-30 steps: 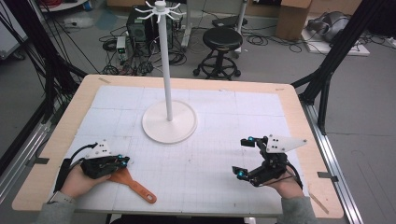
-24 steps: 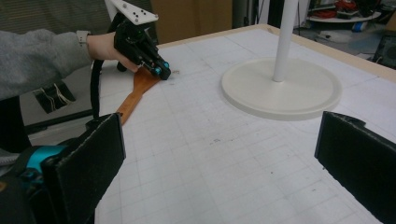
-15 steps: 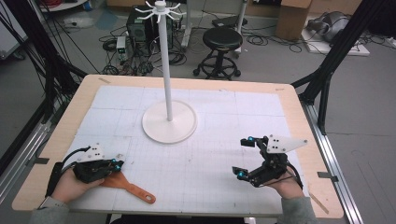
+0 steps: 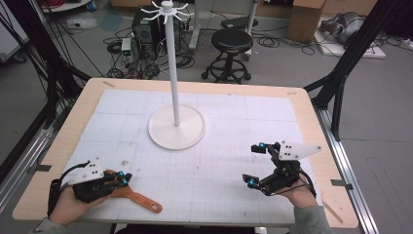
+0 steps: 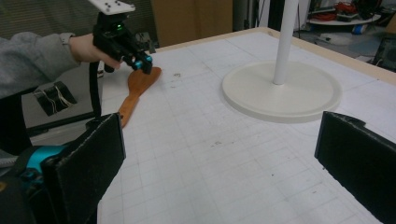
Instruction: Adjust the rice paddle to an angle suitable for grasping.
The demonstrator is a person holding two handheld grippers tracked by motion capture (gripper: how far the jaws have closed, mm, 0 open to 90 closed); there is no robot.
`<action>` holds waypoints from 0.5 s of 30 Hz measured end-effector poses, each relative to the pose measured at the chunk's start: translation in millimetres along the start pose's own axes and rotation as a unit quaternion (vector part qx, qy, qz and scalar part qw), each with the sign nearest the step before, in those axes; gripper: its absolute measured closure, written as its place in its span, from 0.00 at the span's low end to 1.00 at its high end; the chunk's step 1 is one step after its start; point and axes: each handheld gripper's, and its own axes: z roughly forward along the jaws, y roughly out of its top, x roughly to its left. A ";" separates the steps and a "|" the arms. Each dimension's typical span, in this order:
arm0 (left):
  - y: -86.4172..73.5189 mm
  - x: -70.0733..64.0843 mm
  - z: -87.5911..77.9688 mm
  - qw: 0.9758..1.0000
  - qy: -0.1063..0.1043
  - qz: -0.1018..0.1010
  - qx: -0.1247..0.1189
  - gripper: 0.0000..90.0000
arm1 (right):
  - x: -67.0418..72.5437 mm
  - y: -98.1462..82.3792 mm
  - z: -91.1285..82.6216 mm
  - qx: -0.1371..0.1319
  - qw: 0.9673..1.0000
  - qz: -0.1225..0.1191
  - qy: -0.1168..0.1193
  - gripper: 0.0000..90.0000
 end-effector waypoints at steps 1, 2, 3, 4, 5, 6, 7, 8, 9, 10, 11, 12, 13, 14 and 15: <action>-0.8 -4.0 -1.8 1.000 -0.004 0.006 0.002 1.00 | 0.3 0.1 -0.2 -0.002 1.000 0.000 0.000 0.01; -1.3 -7.5 -3.6 1.000 -0.005 0.007 0.007 1.00 | 0.3 0.1 -0.2 -0.002 1.000 0.000 0.000 0.01; -1.6 -10.7 -5.6 1.000 -0.007 0.012 0.010 1.00 | 0.4 0.2 -0.2 -0.003 1.000 0.000 -0.001 0.01; -2.3 -14.1 -6.9 1.000 -0.010 0.015 0.008 1.00 | 0.2 0.4 -0.3 -0.003 1.000 -0.002 -0.001 0.01; -3.2 -17.3 -7.5 1.000 -0.014 0.015 0.011 1.00 | 0.3 0.4 -0.3 -0.002 1.000 0.000 0.000 0.01; -4.3 -20.1 -7.2 1.000 -0.017 0.018 0.016 1.00 | 0.3 0.3 0.1 0.000 1.000 0.002 0.000 0.01; -5.3 -22.7 -6.2 0.999 -0.019 0.021 0.023 1.00 | 0.1 0.2 0.8 0.002 1.000 0.001 -0.002 0.01; -6.2 -25.1 -4.7 0.999 -0.022 0.023 0.030 1.00 | -0.1 0.1 1.3 0.003 1.000 0.001 -0.001 0.01; -7.0 -27.7 -3.0 0.999 -0.026 0.024 0.034 1.00 | 0.2 0.0 2.0 0.004 1.000 0.001 -0.001 0.01; -7.2 -29.7 -1.4 0.999 -0.030 0.027 0.036 1.00 | 0.1 0.0 2.1 0.005 1.000 0.000 -0.001 0.01; -7.5 -30.5 0.3 0.998 -0.037 0.026 0.035 1.00 | 0.1 0.0 2.1 0.005 1.000 0.000 -0.001 0.01; -8.6 -30.4 1.6 0.998 -0.042 0.023 0.031 1.00 | -0.1 0.0 2.3 0.004 1.000 -0.002 -0.001 0.01; -10.0 -29.5 2.6 0.998 -0.048 0.018 0.032 1.00 | 0.0 -0.1 2.3 0.005 1.000 -0.001 -0.001 0.01; -11.5 -29.2 3.6 0.998 -0.053 0.014 0.030 1.00 | -0.1 -0.2 2.4 0.005 1.000 -0.002 -0.001 0.01; -12.8 -28.6 3.7 0.998 -0.056 0.015 0.029 1.00 | 0.3 -0.2 2.2 0.006 1.000 0.000 -0.001 0.01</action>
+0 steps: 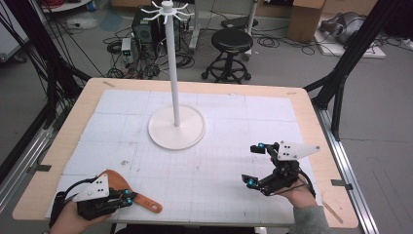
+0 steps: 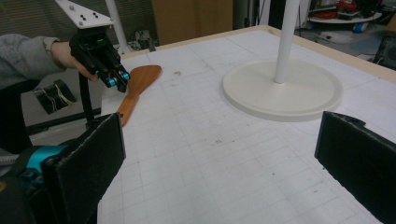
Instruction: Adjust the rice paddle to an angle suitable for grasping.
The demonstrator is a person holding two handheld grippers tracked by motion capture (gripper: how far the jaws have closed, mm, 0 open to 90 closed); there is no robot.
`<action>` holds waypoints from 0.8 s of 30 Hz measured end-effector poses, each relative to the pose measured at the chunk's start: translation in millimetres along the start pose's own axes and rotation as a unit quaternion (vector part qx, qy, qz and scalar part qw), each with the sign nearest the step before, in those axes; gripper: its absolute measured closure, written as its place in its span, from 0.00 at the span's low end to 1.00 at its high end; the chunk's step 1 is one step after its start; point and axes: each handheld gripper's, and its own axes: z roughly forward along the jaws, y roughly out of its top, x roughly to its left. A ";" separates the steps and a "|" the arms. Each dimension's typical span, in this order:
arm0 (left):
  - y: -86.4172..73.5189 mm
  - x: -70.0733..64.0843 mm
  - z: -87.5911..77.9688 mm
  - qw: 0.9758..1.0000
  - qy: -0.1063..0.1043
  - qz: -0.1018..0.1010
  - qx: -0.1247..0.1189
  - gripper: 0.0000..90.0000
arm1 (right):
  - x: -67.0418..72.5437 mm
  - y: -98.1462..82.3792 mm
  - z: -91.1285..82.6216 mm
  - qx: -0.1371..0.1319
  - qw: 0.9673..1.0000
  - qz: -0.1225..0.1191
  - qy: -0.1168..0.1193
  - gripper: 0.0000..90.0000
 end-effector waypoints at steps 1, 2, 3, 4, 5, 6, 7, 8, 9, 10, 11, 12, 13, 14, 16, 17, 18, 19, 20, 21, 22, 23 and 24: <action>-0.7 0.1 0.0 1.000 -0.002 -0.003 -0.002 1.00 | 0.2 0.1 -0.1 0.000 1.000 0.000 0.001 0.01; -1.0 0.2 -0.4 1.000 -0.005 -0.003 -0.002 1.00 | 0.2 0.1 -0.1 0.000 1.000 0.000 0.001 0.01; -0.9 0.5 -0.9 1.000 -0.008 0.002 -0.001 1.00 | 0.4 0.0 -0.4 0.000 1.000 0.001 0.001 0.01; -0.9 -0.1 -0.9 1.000 -0.012 0.003 -0.001 1.00 | -0.1 0.0 -0.5 -0.001 1.000 0.000 0.000 0.01; -0.9 -0.6 -0.6 1.000 -0.015 0.006 0.000 1.00 | -0.1 -0.2 -0.8 0.000 1.000 0.002 0.000 0.01; -0.9 -1.1 -0.1 1.000 -0.018 0.008 0.003 1.00 | -0.4 -0.4 -0.9 0.000 1.000 0.003 -0.001 0.01; -0.8 -1.4 0.6 1.000 -0.019 0.008 0.006 1.00 | -0.4 -0.4 -0.9 0.000 1.000 0.003 -0.001 0.01; -1.0 -1.9 1.5 1.000 -0.019 0.007 0.007 1.00 | -0.3 -0.4 -0.7 0.000 1.000 0.003 -0.001 0.01; -1.2 -2.0 1.6 1.000 -0.019 0.009 0.012 1.00 | -0.2 -0.5 -0.5 0.001 1.000 0.002 0.000 0.01; -1.3 -2.4 1.9 1.000 -0.019 0.008 0.013 1.00 | -0.2 -0.5 -0.4 0.000 1.000 0.000 0.000 0.01; -1.4 -2.5 2.0 1.000 -0.018 0.008 0.014 1.00 | -0.2 -0.4 -0.5 0.000 1.000 0.000 0.000 0.01; -1.3 -2.5 1.9 1.000 -0.018 0.008 0.015 1.00 | 0.0 -0.4 -0.9 0.000 1.000 0.003 -0.001 0.01; -1.4 -2.5 2.1 1.000 -0.016 0.007 0.016 1.00 | 0.0 -0.4 -0.9 0.000 1.000 0.003 -0.001 0.01; -1.7 -2.5 2.4 1.000 -0.017 0.007 0.018 1.00 | -0.1 -0.5 -1.1 0.000 1.000 0.003 -0.001 0.01; -2.4 -3.0 3.0 0.999 -0.016 0.010 0.027 1.00 | -0.4 -0.7 -1.4 -0.002 1.000 0.002 -0.002 0.01; -2.7 -3.5 3.7 0.999 -0.014 0.010 0.031 1.00 | -0.6 -0.8 -1.4 -0.002 1.000 0.002 -0.003 0.01; -3.0 -4.0 4.8 0.999 -0.013 0.012 0.035 1.00 | 0.0 -0.9 -1.3 0.000 1.000 0.005 -0.001 0.01; -3.0 -4.5 6.1 0.999 -0.013 0.014 0.040 1.00 | -0.4 -1.0 -1.0 -0.001 1.000 0.002 -0.001 0.01; -3.0 -5.1 7.8 0.999 -0.012 0.016 0.042 1.00 | -0.2 -0.9 -0.8 -0.001 1.000 0.002 -0.002 0.01; -2.8 -5.6 8.8 0.999 -0.013 0.018 0.046 1.00 | -0.1 -0.8 -0.6 0.000 1.000 0.002 -0.002 0.01; -2.6 -6.4 9.8 0.999 -0.014 0.021 0.047 1.00 | -0.4 -0.8 -0.2 0.000 1.000 -0.001 -0.002 0.01; -2.1 -7.0 10.8 0.999 -0.010 0.022 0.048 1.00 | 0.1 -0.9 0.0 0.003 1.000 0.001 -0.002 0.01; -1.6 -7.3 11.9 0.999 -0.006 0.021 0.049 1.00 | 0.1 -0.9 0.0 0.003 1.000 0.001 -0.002 0.01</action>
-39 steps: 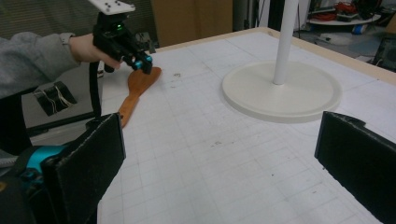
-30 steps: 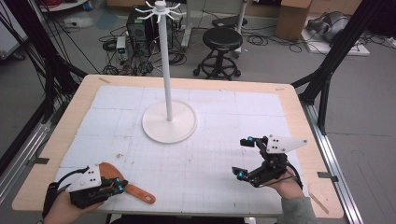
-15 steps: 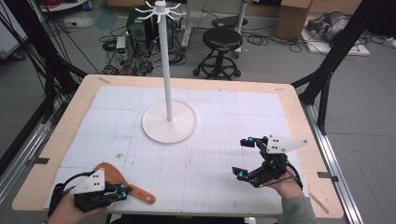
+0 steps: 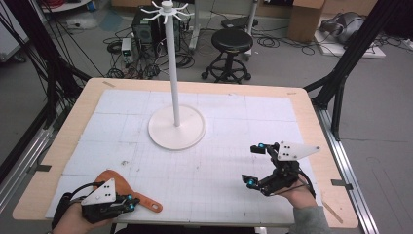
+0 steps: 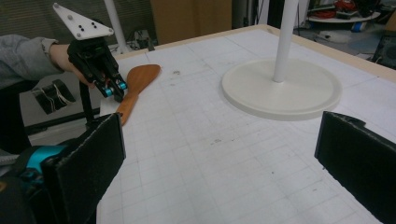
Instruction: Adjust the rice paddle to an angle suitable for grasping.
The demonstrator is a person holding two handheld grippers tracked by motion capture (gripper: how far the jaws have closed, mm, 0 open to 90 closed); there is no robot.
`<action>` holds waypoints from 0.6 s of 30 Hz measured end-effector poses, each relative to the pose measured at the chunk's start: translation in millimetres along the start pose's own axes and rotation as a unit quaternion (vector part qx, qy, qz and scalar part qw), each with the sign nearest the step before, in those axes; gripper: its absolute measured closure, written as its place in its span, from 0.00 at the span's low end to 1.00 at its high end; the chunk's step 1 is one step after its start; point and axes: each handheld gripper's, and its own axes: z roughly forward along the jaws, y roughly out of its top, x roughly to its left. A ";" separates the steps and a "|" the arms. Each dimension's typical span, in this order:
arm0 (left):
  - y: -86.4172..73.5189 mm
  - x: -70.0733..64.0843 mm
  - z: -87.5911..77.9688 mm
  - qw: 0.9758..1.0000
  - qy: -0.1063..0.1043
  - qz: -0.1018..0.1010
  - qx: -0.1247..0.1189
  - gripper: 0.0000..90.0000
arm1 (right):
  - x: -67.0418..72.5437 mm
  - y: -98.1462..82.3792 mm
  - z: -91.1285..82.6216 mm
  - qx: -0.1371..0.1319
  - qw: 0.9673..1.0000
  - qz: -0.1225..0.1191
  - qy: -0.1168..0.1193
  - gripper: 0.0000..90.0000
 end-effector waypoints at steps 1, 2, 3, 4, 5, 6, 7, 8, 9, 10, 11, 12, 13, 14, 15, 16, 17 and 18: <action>0.7 0.3 0.9 1.000 0.003 0.002 0.002 1.00 | -0.1 0.0 0.1 0.000 1.000 0.000 0.000 0.01; 1.3 0.3 2.4 1.000 0.007 0.000 0.003 1.00 | 0.1 -0.1 0.2 0.001 1.000 0.001 0.000 0.01; 1.9 0.8 4.1 1.000 0.007 -0.001 0.003 1.00 | -0.5 -0.1 0.6 0.000 1.000 -0.001 -0.001 0.01; 2.7 1.4 5.1 1.000 0.009 -0.002 0.003 1.00 | -0.6 -0.3 0.7 0.001 1.000 -0.001 -0.001 0.01; 3.9 2.1 6.3 1.000 0.012 -0.004 0.002 1.00 | -0.5 -0.5 0.7 0.002 1.000 0.000 -0.001 0.01; 5.2 3.1 7.5 1.000 0.019 -0.006 0.003 1.00 | -0.5 -0.5 0.6 0.002 1.000 0.000 -0.001 0.01; 6.6 4.7 8.8 1.000 0.021 -0.011 0.005 1.00 | -0.5 -0.6 0.5 0.001 1.000 -0.001 -0.002 0.01; 7.9 5.5 10.5 0.999 0.026 -0.019 0.004 1.00 | -0.4 -0.7 0.3 0.002 1.000 -0.001 -0.002 0.01; 9.6 7.0 11.6 0.999 0.033 -0.019 0.008 1.00 | 0.0 -0.9 0.0 0.002 1.000 0.001 -0.002 0.01; 10.9 7.8 13.1 0.999 0.037 -0.026 0.008 1.00 | 0.1 -1.3 -0.3 0.003 1.000 0.002 -0.001 0.01; 12.1 8.7 14.7 0.999 0.042 -0.028 0.007 1.00 | 0.2 -1.7 -0.6 0.003 1.000 0.003 -0.002 0.01; 13.3 9.9 15.9 0.998 0.047 -0.031 0.008 1.00 | 0.3 -2.3 -0.8 0.004 1.000 0.003 -0.003 0.01; 14.3 10.9 17.3 0.998 0.049 -0.037 0.007 1.00 | 0.1 -2.8 -1.2 0.005 1.000 0.001 -0.003 0.01; 15.3 12.1 17.8 0.998 0.053 -0.036 0.009 1.00 | 0.5 -3.3 -1.7 0.006 1.000 0.003 -0.003 0.01; 16.1 13.5 18.5 0.998 0.055 -0.035 0.011 1.00 | 0.8 -3.7 -2.2 0.006 1.000 0.004 -0.004 0.01; 16.5 14.8 19.4 0.998 0.055 -0.036 0.010 1.00 | 1.1 -4.6 -3.2 0.005 1.000 0.005 -0.005 0.01; 17.1 16.0 19.9 0.998 0.057 -0.035 0.010 1.00 | 1.1 -4.6 -3.2 0.005 1.000 0.005 -0.005 0.01; 17.5 17.2 20.4 0.998 0.060 -0.035 0.010 1.00 | 1.1 -5.0 -3.9 0.005 1.000 0.003 -0.007 0.01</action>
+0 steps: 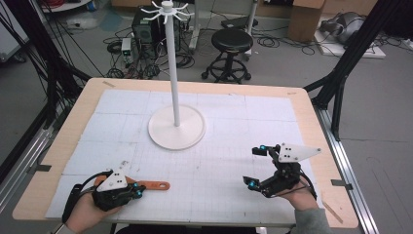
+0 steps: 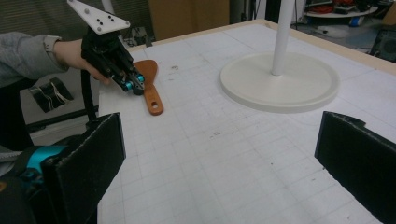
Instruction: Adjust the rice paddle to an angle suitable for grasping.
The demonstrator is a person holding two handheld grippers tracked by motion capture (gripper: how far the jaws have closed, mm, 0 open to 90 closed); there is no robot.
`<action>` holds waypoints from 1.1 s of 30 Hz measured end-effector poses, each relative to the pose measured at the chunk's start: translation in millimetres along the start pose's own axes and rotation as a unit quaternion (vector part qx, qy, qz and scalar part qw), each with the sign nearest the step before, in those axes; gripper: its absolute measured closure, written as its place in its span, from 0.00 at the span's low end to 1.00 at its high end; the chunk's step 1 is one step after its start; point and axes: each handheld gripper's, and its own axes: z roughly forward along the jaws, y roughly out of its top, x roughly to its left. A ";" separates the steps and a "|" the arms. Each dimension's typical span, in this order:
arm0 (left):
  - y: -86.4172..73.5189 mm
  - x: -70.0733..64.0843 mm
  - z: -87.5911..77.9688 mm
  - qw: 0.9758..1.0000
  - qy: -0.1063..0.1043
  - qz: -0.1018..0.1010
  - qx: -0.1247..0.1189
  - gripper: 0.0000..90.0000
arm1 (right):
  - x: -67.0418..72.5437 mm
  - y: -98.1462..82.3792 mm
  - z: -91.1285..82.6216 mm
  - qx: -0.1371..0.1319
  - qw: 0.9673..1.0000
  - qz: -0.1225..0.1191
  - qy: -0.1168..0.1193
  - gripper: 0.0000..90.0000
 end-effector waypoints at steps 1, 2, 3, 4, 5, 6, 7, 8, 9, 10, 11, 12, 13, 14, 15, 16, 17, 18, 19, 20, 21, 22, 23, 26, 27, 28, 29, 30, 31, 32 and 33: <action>0.5 1.5 0.6 1.000 0.001 0.000 0.000 1.00 | 0.3 -0.3 -0.7 0.000 1.000 0.001 -0.001 0.01; 0.8 2.2 1.2 1.000 0.003 -0.002 -0.001 1.00 | 0.7 -0.7 -1.3 0.000 1.000 0.003 -0.001 0.01; 1.1 3.4 1.6 1.000 0.006 -0.002 -0.001 1.00 | 0.8 -1.0 -1.9 0.000 1.000 0.002 -0.003 0.01; 1.3 4.6 1.7 1.000 0.006 0.000 -0.001 1.00 | 0.9 -1.5 -2.2 0.000 1.000 0.001 -0.003 0.01; 1.3 5.4 2.0 1.000 0.006 0.001 -0.001 1.00 | 1.3 -1.8 -2.5 0.000 1.000 0.003 -0.003 0.01; 1.5 6.1 2.2 1.000 0.007 0.000 -0.001 1.00 | 1.5 -2.1 -2.9 0.002 1.000 0.004 -0.004 0.01; 1.6 7.0 2.2 1.000 0.009 0.001 0.000 1.00 | 1.5 -2.5 -3.1 0.002 1.000 0.003 -0.004 0.01; 1.6 7.4 2.6 1.000 0.010 0.001 -0.002 1.00 | 1.5 -2.8 -3.3 0.002 1.000 0.004 -0.004 0.01; 1.7 8.1 2.8 1.000 0.011 0.002 -0.002 1.00 | 1.4 -3.0 -3.4 0.003 1.000 0.004 -0.004 0.01; 1.9 8.4 2.8 1.000 0.011 0.003 -0.001 1.00 | 1.4 -3.2 -3.3 0.003 1.000 0.005 -0.005 0.01; 1.9 8.4 3.0 1.000 0.013 0.004 -0.002 1.00 | 1.6 -3.5 -3.2 0.004 1.000 0.006 -0.004 0.01; 2.2 8.6 3.1 1.000 0.016 0.004 -0.001 1.00 | 1.4 -3.6 -3.1 0.005 1.000 0.006 -0.003 0.01; 2.3 8.9 3.4 1.000 0.018 0.004 -0.002 1.00 | 1.3 -3.6 -2.8 0.005 1.000 0.005 -0.004 0.01; 2.4 9.4 3.4 1.000 0.023 0.004 -0.001 1.00 | 1.2 -3.6 -2.7 0.005 1.000 0.004 -0.004 0.01; 2.5 10.2 3.5 1.000 0.025 0.003 -0.001 1.00 | 1.3 -3.5 -2.5 0.005 1.000 0.005 -0.004 0.01; 2.7 11.2 3.1 1.000 0.029 0.002 0.000 1.00 | 1.2 -3.5 -2.2 0.006 1.000 0.005 -0.004 0.01; 2.8 12.6 2.7 0.999 0.035 0.001 0.002 1.00 | 1.1 -3.6 -2.1 0.006 1.000 0.004 -0.003 0.01; 2.7 14.5 2.1 0.999 0.037 -0.002 0.004 1.00 | 1.1 -3.6 -2.1 0.007 1.000 0.005 -0.003 0.01; 2.5 15.9 1.8 0.999 0.038 -0.007 0.003 1.00 | 1.1 -3.6 -2.1 0.007 1.000 0.005 -0.003 0.01; 2.3 17.3 1.5 0.999 0.038 -0.010 0.004 1.00 | 1.0 -3.6 -2.2 0.007 1.000 0.006 -0.003 0.01; 2.2 18.3 1.4 0.999 0.035 -0.012 0.004 1.00 | 0.9 -3.7 -2.1 0.007 1.000 0.006 -0.003 0.01; 2.4 18.9 1.5 0.999 0.036 -0.011 0.004 1.00 | 0.6 -3.8 -2.0 0.006 1.000 0.005 -0.004 0.01; 2.6 19.2 1.6 0.999 0.036 -0.011 0.005 1.00 | 0.5 -3.9 -1.8 0.006 1.000 0.004 -0.004 0.01; 2.8 19.2 1.8 0.999 0.036 -0.010 0.005 1.00 | 0.8 -4.1 -1.1 0.010 1.000 0.006 -0.002 0.01; 2.9 19.1 1.6 0.999 0.037 -0.009 0.004 1.00 | 0.8 -4.1 -0.8 0.010 1.000 0.005 -0.002 0.01; 3.0 19.1 1.2 0.999 0.031 -0.008 0.002 1.00 | 0.6 -4.2 -0.5 0.010 1.000 0.004 -0.003 0.01; 3.1 18.7 0.1 1.000 0.025 -0.003 -0.004 1.00 | 0.5 -4.2 -0.4 0.011 1.000 0.003 -0.002 0.01; 3.7 18.1 -1.3 1.000 0.020 0.000 -0.010 1.00 | 0.7 -4.3 -0.3 0.011 1.000 0.005 -0.002 0.01; 4.6 17.5 -2.9 1.000 0.015 0.002 -0.015 1.00 | 0.7 -4.3 -0.2 0.011 1.000 0.005 -0.002 0.01; 5.4 17.0 -4.6 1.000 0.012 0.004 -0.021 1.00 | 0.7 -4.4 -0.3 0.011 1.000 0.005 -0.002 0.01; 6.2 16.6 -6.4 1.000 0.008 0.008 -0.027 1.00 | 0.7 -4.5 -0.3 0.011 1.000 0.005 -0.003 0.01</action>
